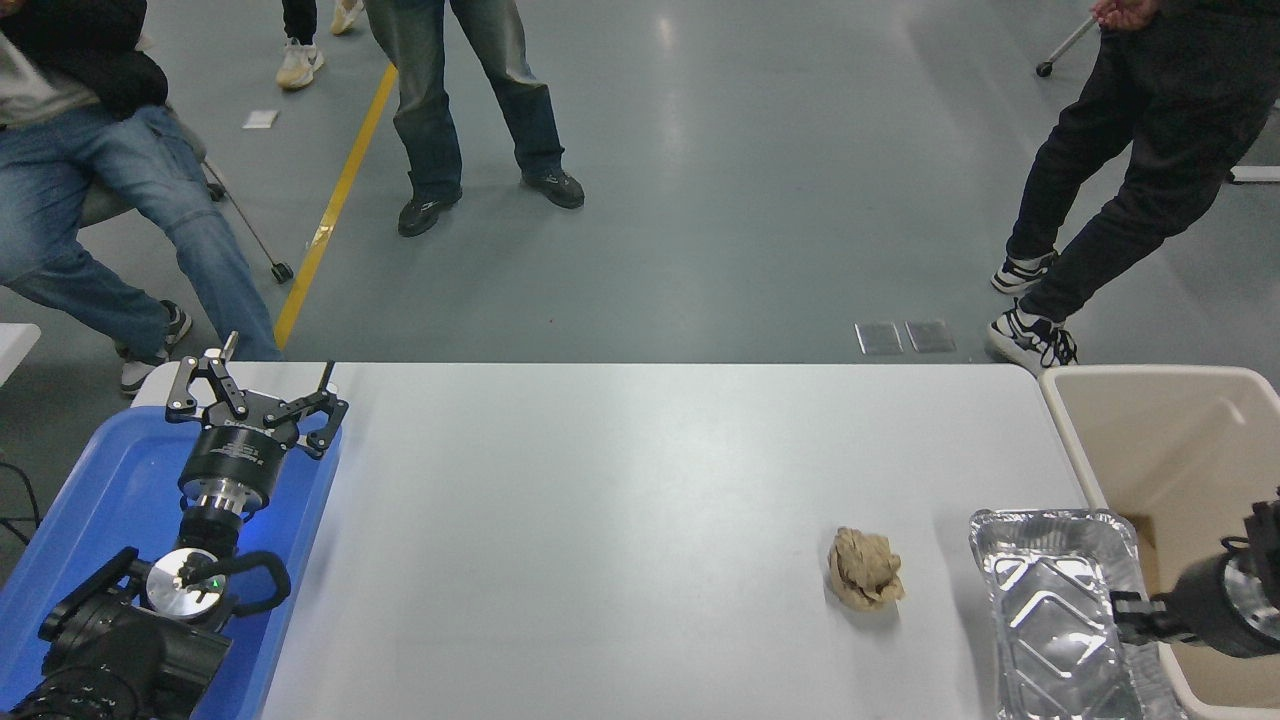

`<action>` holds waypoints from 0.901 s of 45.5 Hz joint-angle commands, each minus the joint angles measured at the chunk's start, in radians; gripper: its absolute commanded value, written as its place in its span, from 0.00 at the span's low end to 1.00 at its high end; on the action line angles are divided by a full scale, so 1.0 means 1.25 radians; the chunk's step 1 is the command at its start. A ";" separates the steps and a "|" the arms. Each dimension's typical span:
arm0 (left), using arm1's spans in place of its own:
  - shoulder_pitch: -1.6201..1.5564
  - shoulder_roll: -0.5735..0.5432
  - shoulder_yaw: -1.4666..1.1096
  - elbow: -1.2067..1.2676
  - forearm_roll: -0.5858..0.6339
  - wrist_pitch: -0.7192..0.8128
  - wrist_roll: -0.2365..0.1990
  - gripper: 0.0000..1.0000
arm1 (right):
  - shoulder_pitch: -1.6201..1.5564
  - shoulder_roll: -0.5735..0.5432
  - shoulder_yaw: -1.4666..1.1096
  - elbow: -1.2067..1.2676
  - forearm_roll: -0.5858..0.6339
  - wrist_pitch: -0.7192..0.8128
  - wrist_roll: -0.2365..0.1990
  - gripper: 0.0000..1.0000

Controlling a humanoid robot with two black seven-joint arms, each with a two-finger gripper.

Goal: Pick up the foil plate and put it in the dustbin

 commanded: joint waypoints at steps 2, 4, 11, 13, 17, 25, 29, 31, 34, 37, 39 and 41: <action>0.000 0.000 0.000 0.000 0.000 0.000 0.001 0.99 | 0.600 0.031 -0.434 0.182 0.089 0.085 0.006 0.00; 0.001 0.000 0.000 0.000 0.000 0.000 0.001 0.99 | 0.698 0.054 -0.485 0.208 0.103 0.112 0.011 0.00; 0.001 0.000 0.001 0.000 0.000 0.000 0.001 0.99 | 0.869 0.141 -0.523 0.246 0.132 0.227 0.023 0.00; 0.001 0.000 0.000 0.000 0.000 0.000 0.001 0.99 | 0.888 0.162 -0.525 0.246 0.148 0.241 0.025 0.00; 0.001 0.000 0.000 -0.001 0.000 0.000 0.001 0.99 | 0.921 0.193 -0.526 0.249 0.170 0.253 0.025 0.00; 0.001 0.000 0.000 0.000 0.000 0.000 0.001 0.99 | 0.937 0.225 -0.526 0.252 0.175 0.266 0.025 0.00; 0.001 0.000 0.000 0.000 0.000 0.000 0.001 0.99 | 0.941 0.225 -0.526 0.250 0.174 0.267 0.025 0.00; 0.001 0.000 0.000 -0.001 0.000 0.000 0.001 0.99 | 0.939 0.223 -0.527 0.247 0.173 0.267 0.025 0.00; 0.001 0.000 0.000 0.000 0.000 0.000 0.001 0.99 | 0.933 0.217 -0.527 0.236 0.169 0.259 0.023 0.00; 0.001 0.000 0.000 0.000 0.000 0.000 0.001 0.99 | 0.917 0.208 -0.527 0.207 0.163 0.251 0.023 0.00; 0.001 0.000 0.000 0.000 0.000 0.000 0.001 0.99 | 0.892 0.188 -0.522 0.181 0.151 0.244 0.023 0.00; 0.001 0.000 0.000 0.000 0.000 0.000 0.000 0.99 | 0.854 0.165 -0.515 0.152 0.124 0.233 0.023 0.00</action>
